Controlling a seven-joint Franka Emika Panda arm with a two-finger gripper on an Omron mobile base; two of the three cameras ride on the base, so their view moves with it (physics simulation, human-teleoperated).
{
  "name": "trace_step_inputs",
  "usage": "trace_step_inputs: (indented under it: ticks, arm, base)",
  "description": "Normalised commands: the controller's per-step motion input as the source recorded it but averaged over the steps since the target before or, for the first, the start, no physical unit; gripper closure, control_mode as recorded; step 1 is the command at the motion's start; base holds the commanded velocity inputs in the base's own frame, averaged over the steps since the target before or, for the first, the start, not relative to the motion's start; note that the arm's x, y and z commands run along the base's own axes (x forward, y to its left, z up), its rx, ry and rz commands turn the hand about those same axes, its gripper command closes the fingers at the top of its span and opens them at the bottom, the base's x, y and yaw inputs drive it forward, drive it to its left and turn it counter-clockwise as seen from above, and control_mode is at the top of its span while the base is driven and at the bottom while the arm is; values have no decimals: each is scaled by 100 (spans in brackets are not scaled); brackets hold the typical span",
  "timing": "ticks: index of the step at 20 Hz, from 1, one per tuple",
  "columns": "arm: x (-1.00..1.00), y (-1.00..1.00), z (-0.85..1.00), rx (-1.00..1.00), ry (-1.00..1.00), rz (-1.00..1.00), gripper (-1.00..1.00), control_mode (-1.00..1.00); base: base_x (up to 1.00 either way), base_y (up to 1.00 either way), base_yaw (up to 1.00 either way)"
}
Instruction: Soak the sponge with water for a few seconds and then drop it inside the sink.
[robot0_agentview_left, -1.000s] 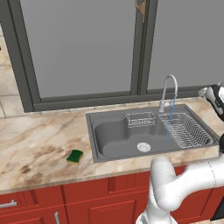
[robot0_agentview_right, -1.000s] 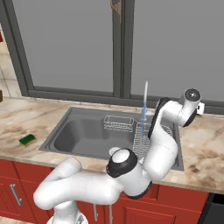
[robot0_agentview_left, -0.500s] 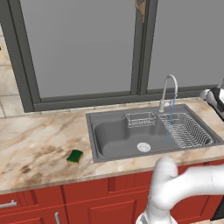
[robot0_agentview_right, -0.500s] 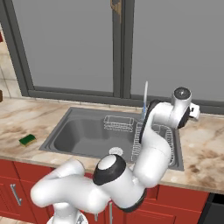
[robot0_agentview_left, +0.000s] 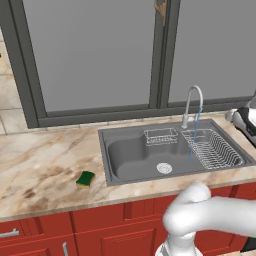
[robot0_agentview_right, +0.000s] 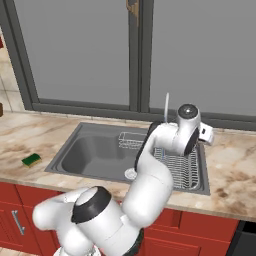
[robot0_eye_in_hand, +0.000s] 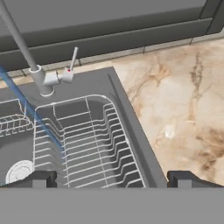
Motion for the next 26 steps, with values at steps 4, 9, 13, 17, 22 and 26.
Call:
trace_step_inputs:
  ticks: [4, 9, 13, 17, 22, 26]
  arm:
    - [-65, 52, 9, -2, 0, 0, -100, -100]
    - [-63, 50, 11, -3, 0, -1, -100, -100]
    - [-63, 45, 18, -2, 0, 0, -100, -100]
    - [-57, 53, 11, -4, 0, 0, -100, -100]
    - [-40, 64, 9, -7, 2, -1, -100, -100]
    - [-27, 72, 4, -9, 4, 0, -100, -100]
  base:
    - [0, 0, 0]
    - [0, 0, 0]
    - [0, 0, 0]
    - [0, 0, 0]
    - [0, 0, 0]
    - [0, 0, 0]
